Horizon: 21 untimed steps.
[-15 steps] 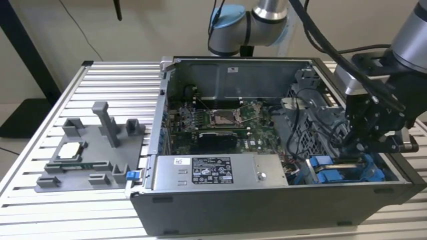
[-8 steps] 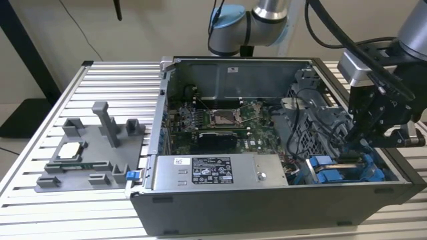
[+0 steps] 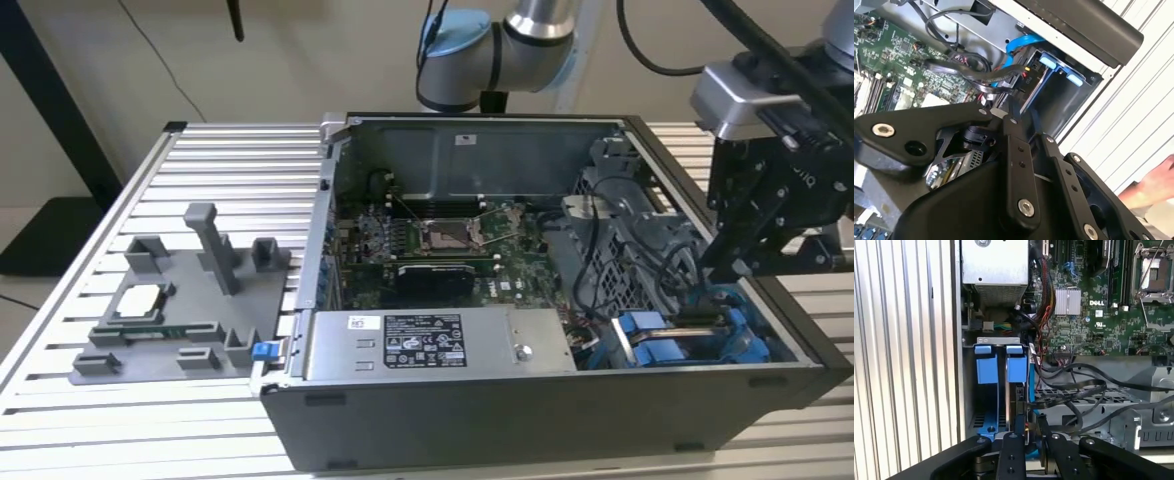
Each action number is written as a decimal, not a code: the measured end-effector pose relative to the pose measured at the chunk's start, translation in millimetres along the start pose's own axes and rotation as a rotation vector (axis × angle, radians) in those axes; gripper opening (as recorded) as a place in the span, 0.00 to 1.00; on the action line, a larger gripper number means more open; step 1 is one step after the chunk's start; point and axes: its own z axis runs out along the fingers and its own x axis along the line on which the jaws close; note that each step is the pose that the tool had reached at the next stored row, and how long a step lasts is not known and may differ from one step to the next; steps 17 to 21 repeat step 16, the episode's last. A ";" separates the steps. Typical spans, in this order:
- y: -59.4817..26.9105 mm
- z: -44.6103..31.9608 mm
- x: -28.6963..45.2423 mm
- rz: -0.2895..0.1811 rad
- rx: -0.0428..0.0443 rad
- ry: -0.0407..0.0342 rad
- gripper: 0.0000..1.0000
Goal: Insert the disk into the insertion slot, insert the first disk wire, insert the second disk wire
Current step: 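Insert the second disk wire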
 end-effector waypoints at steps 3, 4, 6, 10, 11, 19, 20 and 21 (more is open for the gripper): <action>-0.3 -7.0 -0.6 0.001 -0.0079 0.0004 1.00; -0.5 -10.4 -0.9 0.001 -0.0086 0.0004 1.00; -0.8 -17.1 -1.4 0.001 -0.0087 0.0001 1.00; -1.4 -29.6 -2.5 0.001 -0.0089 0.0003 1.00; -1.4 -29.8 -2.5 0.001 -0.0089 -0.0001 1.00; -1.5 -30.2 -2.5 0.001 -0.0089 0.0000 1.00; -1.5 -30.2 -2.5 0.001 -0.0089 0.0000 1.00; -1.5 -30.2 -2.5 0.001 -0.0089 0.0000 1.00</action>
